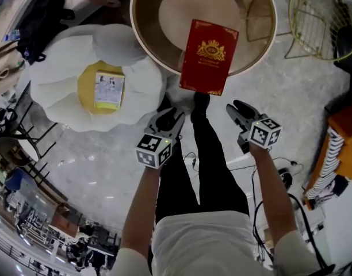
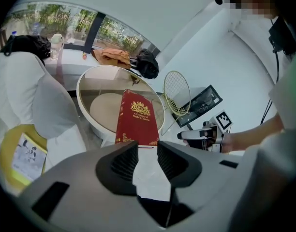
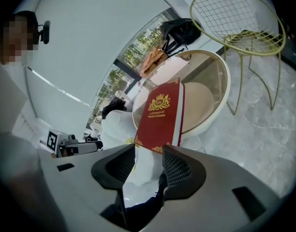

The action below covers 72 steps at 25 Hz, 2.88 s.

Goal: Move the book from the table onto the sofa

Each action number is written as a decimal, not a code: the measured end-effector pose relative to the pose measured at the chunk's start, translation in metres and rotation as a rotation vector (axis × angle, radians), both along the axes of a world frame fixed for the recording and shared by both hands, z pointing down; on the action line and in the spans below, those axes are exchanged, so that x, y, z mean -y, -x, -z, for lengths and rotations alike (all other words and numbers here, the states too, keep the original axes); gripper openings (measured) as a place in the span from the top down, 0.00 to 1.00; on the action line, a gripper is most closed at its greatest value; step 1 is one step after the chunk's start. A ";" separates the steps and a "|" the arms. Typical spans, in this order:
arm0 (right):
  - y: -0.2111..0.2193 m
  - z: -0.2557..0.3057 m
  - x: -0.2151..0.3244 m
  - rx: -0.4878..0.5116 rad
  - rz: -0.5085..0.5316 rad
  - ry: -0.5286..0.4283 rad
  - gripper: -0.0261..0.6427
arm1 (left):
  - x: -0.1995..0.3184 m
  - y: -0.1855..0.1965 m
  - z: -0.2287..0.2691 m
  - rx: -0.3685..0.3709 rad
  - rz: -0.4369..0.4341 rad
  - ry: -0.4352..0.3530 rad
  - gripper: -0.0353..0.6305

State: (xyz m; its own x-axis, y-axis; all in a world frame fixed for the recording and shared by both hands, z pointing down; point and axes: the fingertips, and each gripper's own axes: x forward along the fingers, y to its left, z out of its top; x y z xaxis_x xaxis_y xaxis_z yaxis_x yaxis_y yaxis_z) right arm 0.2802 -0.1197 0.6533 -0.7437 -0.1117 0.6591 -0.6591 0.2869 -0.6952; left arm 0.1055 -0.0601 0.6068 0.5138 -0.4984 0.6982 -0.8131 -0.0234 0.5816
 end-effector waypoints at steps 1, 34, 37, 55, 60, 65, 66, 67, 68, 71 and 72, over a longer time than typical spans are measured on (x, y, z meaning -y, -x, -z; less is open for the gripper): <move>0.000 -0.009 0.000 0.005 -0.005 0.014 0.67 | 0.001 0.000 -0.009 -0.007 0.009 0.010 0.76; 0.069 -0.115 0.001 0.398 0.068 0.426 0.48 | 0.047 -0.009 -0.155 -0.345 0.080 0.220 0.45; 0.069 -0.115 -0.001 0.403 0.069 0.425 0.52 | 0.048 -0.011 -0.152 -0.343 0.065 0.197 0.50; 0.061 -0.094 -0.018 0.355 0.225 0.369 0.53 | 0.018 -0.022 -0.134 -0.328 0.079 0.165 0.50; 0.078 -0.088 -0.028 0.351 0.262 0.373 0.53 | 0.003 -0.007 -0.128 -0.328 0.107 0.152 0.50; 0.098 -0.084 -0.038 0.345 0.316 0.373 0.53 | -0.012 0.009 -0.124 -0.326 0.152 0.136 0.50; 0.102 -0.083 -0.041 0.343 0.326 0.374 0.53 | -0.016 0.013 -0.123 -0.326 0.159 0.134 0.50; 0.106 -0.082 -0.045 0.341 0.334 0.377 0.53 | -0.020 0.017 -0.122 -0.326 0.165 0.133 0.50; 0.111 -0.081 -0.049 0.338 0.343 0.381 0.53 | -0.026 0.021 -0.122 -0.326 0.170 0.134 0.50; 0.122 -0.078 -0.062 0.331 0.372 0.392 0.53 | -0.041 0.030 -0.119 -0.327 0.188 0.139 0.50; 0.126 -0.077 -0.065 0.330 0.382 0.394 0.53 | -0.045 0.033 -0.118 -0.327 0.195 0.139 0.50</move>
